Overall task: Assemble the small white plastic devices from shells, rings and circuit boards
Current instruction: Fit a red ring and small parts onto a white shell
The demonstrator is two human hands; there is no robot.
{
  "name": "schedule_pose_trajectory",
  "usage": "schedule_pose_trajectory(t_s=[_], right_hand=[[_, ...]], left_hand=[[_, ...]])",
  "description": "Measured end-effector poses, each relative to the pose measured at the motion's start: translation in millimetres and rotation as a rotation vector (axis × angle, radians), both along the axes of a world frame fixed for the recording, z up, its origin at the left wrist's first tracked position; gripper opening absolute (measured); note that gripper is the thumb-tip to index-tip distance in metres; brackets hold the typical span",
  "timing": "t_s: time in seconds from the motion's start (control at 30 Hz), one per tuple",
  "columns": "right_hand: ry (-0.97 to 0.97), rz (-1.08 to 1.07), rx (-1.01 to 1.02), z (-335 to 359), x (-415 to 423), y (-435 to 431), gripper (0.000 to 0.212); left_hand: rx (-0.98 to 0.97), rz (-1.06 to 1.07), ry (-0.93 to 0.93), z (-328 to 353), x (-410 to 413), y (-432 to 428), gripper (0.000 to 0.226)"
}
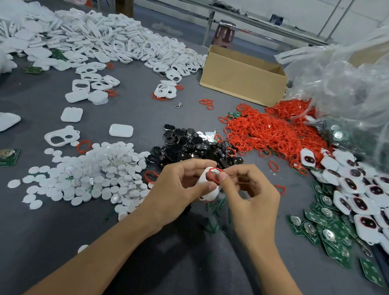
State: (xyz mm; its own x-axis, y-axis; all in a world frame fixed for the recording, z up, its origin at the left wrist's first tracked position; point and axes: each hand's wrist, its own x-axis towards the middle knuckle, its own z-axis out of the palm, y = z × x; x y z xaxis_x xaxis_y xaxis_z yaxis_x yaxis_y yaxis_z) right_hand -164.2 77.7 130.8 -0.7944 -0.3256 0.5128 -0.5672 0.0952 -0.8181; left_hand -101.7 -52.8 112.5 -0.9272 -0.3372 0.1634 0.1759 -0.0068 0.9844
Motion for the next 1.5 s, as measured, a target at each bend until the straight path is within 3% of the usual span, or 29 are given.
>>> schedule_pose_trajectory(t_s=[0.5,0.67,1.0,1.5], right_hand=[[0.068,-0.083,0.007,-9,-2,-4,0.018],[0.094,-0.095,0.016,-9,-1,-5,0.011],[0.158,-0.122,0.034,-9,0,-7,0.016],[0.244,-0.122,0.094,-13,1,-10,0.012]], left_hand=[[0.334,-0.072,-0.026,-2,-3,2,0.028],[0.344,-0.073,-0.024,-3,-4,1,0.025],[0.303,-0.068,-0.033,-2,-3,2,0.026],[0.47,-0.021,-0.06,0,-3,1,0.021]])
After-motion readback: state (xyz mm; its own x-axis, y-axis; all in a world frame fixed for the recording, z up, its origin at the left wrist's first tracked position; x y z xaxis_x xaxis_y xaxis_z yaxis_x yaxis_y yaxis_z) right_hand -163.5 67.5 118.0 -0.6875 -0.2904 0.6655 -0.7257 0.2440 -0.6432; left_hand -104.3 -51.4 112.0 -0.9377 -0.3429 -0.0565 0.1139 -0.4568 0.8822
